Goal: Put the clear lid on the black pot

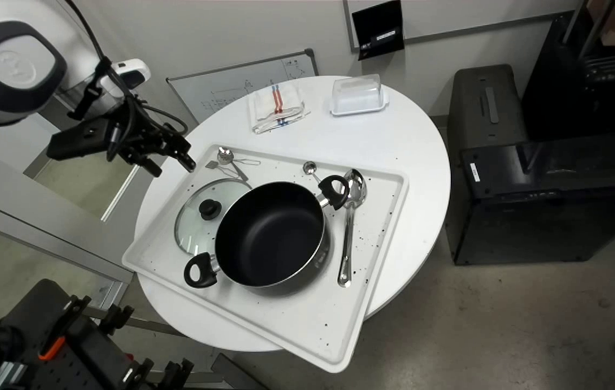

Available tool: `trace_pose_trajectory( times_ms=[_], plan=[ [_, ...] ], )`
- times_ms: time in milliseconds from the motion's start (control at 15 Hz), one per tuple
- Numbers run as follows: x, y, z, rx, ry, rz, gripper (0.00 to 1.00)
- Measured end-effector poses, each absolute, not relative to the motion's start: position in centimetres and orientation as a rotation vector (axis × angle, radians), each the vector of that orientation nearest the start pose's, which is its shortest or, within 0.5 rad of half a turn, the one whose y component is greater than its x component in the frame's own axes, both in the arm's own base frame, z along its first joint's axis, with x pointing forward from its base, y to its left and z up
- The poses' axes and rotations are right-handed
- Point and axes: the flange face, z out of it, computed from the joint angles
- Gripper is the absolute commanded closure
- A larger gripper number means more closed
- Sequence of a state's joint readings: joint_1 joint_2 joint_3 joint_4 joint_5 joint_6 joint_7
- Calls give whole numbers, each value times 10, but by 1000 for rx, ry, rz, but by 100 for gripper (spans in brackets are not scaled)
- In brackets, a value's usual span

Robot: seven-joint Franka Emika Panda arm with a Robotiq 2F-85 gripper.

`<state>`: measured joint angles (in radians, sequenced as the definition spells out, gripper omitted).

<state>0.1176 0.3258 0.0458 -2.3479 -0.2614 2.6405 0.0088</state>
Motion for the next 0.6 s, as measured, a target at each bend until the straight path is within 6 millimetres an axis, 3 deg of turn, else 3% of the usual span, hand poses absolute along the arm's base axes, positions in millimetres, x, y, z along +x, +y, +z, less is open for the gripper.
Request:
trace_pose_trajectory(
  times_ms=[600],
  plan=[
    [506, 137, 103, -3207, -712, 168, 0]
  ],
)
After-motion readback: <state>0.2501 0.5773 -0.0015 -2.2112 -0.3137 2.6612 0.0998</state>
